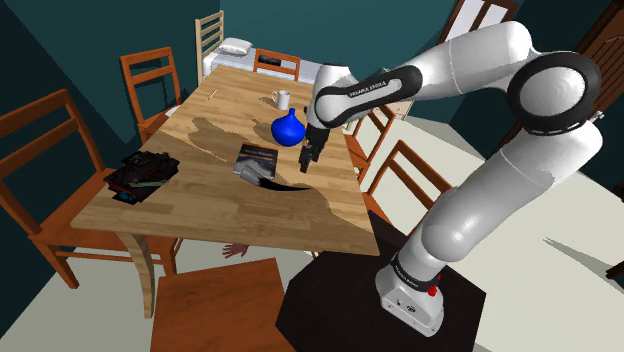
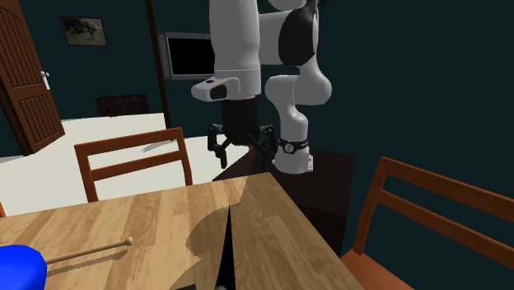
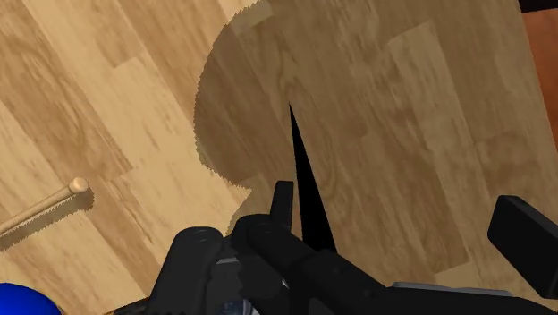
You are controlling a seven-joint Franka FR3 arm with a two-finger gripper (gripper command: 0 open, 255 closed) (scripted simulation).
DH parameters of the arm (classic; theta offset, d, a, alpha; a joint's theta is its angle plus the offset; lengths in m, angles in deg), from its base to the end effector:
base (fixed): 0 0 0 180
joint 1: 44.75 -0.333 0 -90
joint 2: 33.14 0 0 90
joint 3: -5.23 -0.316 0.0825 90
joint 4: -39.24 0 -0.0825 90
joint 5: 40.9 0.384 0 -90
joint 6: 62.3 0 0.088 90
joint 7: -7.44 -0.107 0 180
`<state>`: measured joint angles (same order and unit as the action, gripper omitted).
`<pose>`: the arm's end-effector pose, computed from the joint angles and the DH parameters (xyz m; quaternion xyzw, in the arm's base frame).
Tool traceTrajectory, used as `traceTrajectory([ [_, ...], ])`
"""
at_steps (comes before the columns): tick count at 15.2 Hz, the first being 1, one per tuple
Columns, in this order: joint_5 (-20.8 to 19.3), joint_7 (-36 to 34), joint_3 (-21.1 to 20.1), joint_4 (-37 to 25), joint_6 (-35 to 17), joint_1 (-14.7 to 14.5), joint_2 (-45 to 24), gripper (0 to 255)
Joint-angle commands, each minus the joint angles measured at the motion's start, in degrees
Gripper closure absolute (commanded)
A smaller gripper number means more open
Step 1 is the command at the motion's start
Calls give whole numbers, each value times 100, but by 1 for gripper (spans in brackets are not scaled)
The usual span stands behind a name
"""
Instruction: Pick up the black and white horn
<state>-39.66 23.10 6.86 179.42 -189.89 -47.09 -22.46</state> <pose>0.4556 0.0064 0.3683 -0.9905 -0.1360 0.0151 0.0132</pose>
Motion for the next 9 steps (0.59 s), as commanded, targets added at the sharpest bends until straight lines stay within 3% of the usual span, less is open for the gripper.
traceTrajectory([
  [1, 18, 226, 30, -200, -274, -15, -473, 0],
  [9, 143, 985, -35, -1210, -1103, -39, -2344, 0],
])
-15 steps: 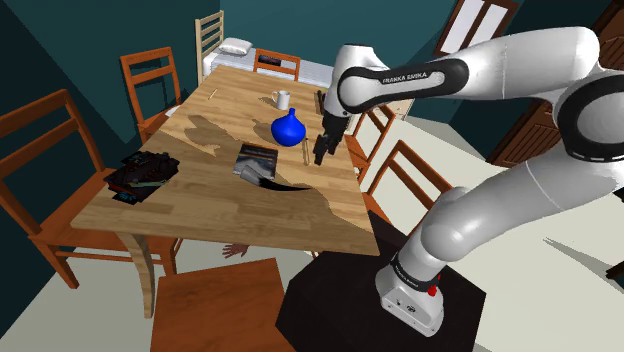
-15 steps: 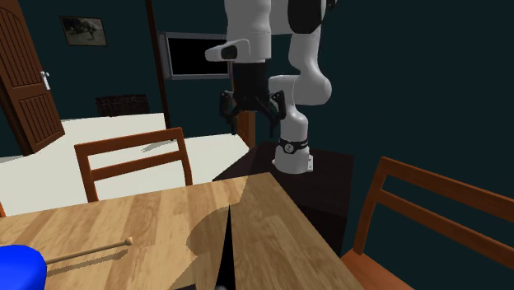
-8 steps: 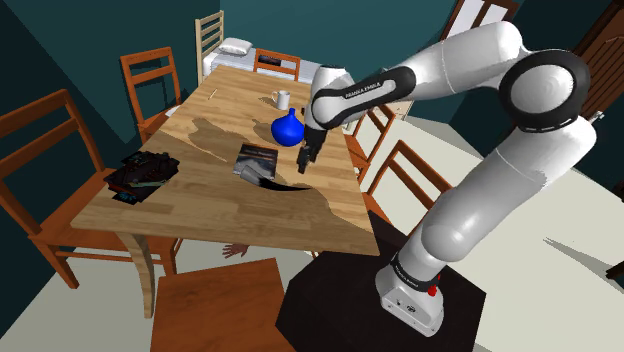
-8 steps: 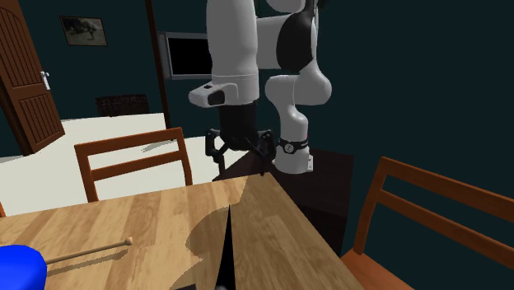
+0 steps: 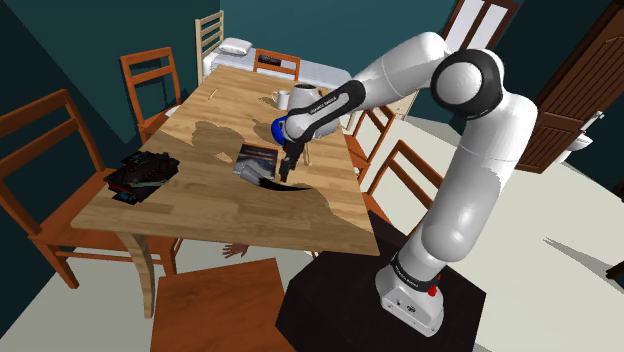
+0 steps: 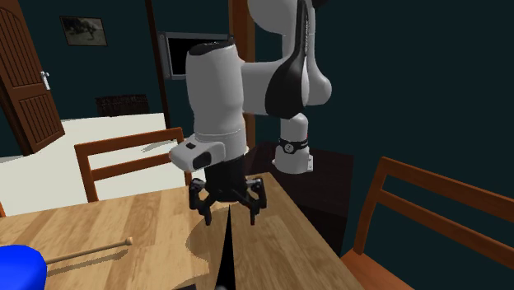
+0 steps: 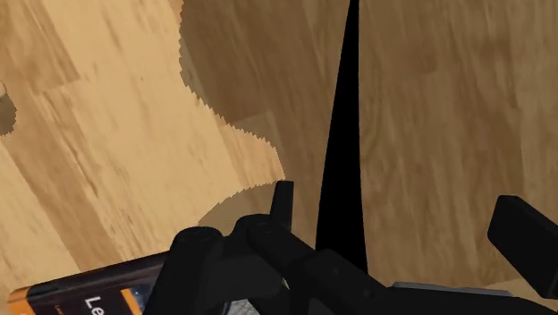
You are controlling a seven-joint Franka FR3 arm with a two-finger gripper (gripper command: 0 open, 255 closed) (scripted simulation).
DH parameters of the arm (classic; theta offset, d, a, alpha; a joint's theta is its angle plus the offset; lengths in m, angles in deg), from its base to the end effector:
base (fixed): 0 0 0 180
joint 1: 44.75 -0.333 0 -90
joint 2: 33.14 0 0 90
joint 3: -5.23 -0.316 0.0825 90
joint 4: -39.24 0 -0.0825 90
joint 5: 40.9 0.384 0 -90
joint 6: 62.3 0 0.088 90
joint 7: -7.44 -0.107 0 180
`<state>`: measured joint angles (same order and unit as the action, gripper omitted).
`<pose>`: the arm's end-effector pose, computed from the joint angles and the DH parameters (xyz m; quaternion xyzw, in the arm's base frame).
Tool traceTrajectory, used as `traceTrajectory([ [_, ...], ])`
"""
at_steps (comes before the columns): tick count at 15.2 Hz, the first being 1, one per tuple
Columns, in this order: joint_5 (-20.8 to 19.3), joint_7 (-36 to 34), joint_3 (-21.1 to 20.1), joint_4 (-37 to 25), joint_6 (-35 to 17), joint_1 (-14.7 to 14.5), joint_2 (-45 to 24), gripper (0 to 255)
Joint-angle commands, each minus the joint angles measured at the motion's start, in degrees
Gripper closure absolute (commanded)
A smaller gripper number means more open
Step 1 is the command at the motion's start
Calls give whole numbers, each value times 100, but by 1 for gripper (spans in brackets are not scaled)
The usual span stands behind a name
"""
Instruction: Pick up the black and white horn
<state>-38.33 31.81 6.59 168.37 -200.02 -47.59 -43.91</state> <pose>0.5342 0.0141 0.2772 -0.9780 -0.2073 0.0161 0.0161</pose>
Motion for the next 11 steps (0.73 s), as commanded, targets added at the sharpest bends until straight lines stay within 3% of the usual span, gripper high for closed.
traceTrajectory([
  [1, 17, 197, -29, -262, -158, 16, -429, 0],
  [3, 21, 353, -73, -596, -276, 24, -888, 0],
  [11, 49, 383, -90, -608, -746, 35, -1371, 0],
])
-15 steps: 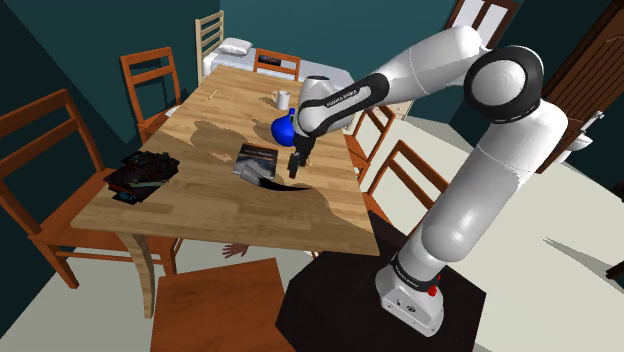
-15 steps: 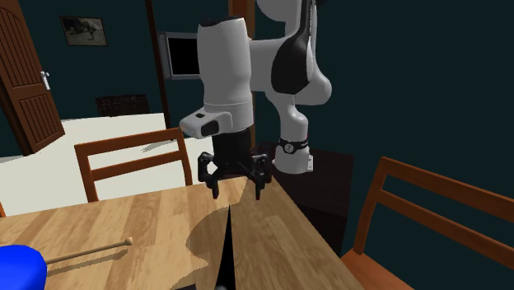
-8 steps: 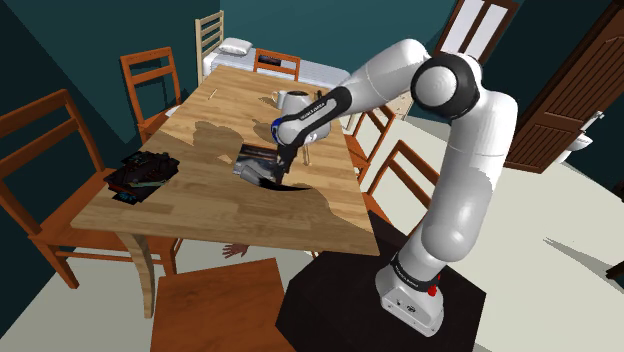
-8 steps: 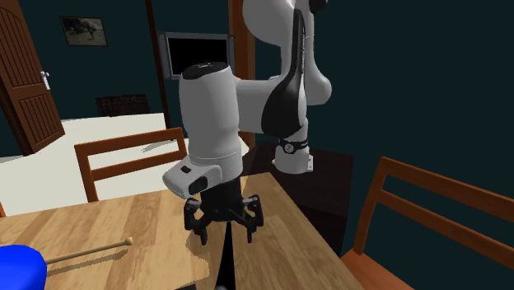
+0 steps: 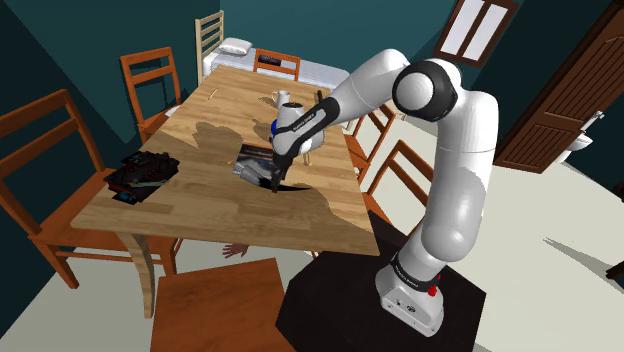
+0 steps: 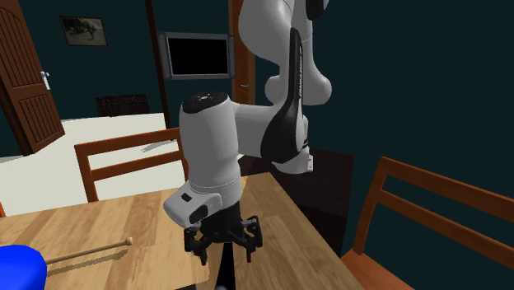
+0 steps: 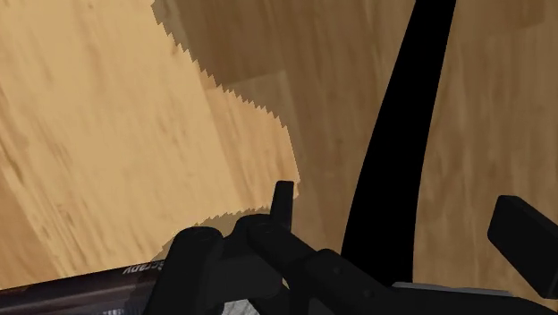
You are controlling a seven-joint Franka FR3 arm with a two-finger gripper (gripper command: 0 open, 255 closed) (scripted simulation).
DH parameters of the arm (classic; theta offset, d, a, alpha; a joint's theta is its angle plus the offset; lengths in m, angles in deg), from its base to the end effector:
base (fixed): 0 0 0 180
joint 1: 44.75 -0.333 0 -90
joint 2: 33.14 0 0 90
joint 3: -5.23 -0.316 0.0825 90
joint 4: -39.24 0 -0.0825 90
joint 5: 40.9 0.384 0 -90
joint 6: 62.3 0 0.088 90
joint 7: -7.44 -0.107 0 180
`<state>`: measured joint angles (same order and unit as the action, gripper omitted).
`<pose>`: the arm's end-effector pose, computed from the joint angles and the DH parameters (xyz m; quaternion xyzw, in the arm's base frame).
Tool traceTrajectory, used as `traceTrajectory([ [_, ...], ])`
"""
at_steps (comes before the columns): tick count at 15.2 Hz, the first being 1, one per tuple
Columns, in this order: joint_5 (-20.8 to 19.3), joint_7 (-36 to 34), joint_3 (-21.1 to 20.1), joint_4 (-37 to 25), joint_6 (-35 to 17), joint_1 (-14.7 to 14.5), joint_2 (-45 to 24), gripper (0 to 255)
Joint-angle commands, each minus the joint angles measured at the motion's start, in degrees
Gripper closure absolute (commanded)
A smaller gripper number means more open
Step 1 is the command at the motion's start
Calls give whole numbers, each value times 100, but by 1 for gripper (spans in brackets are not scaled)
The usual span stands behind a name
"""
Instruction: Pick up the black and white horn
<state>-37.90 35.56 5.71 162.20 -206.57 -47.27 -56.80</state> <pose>0.5657 0.0196 0.2035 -0.9706 -0.2395 0.0170 0.0174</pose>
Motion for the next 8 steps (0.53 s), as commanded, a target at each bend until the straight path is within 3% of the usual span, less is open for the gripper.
traceTrajectory([
  [1, 5, 8, -3, 10, -92, 3, -80, 0],
  [2, 5, 8, -3, 10, -92, 3, -81, 0],
  [3, 5, 9, -2, 16, -89, 4, -72, 255],
  [8, 5, 11, -2, 17, -90, 5, -72, 255],
])
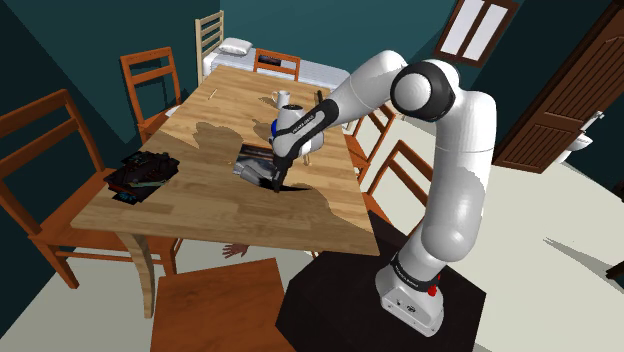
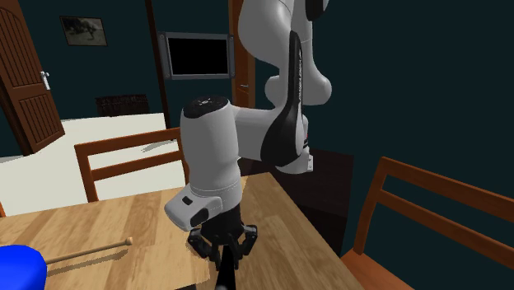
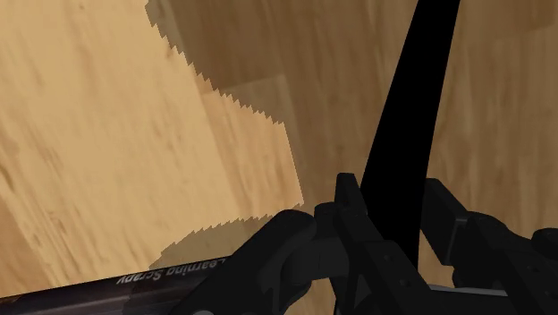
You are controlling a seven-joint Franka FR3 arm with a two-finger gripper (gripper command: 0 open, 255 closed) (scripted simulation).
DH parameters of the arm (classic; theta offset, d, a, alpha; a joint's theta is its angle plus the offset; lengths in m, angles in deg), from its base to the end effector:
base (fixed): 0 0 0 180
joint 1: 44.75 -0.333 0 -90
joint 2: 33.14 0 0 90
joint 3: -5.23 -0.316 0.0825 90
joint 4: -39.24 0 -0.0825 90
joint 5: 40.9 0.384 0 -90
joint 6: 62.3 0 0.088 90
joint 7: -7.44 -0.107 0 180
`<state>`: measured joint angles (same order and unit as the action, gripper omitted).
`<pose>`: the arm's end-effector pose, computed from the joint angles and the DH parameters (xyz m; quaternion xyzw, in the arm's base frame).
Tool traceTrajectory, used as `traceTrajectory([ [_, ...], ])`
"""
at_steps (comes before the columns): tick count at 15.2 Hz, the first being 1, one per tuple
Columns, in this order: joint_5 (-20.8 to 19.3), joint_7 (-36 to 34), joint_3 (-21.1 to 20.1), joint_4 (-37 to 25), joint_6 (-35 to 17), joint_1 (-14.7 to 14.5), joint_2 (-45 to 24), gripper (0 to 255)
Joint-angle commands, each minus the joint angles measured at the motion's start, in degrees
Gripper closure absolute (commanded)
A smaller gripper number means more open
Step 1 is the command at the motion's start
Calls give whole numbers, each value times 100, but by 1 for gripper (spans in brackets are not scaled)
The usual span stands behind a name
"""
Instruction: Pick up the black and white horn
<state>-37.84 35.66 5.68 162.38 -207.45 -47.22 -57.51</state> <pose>0.5646 0.0193 0.1967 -0.9706 -0.2396 0.0170 0.0175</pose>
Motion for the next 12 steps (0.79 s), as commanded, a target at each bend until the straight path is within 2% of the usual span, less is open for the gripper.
traceTrajectory([
  [1, 0, 0, 1, -1, -2, 0, -1, 255],
  [4, 0, -3, 0, -9, -4, -2, -11, 255],
  [12, -31, -35, 16, 1, 493, -11, 497, 255],
])
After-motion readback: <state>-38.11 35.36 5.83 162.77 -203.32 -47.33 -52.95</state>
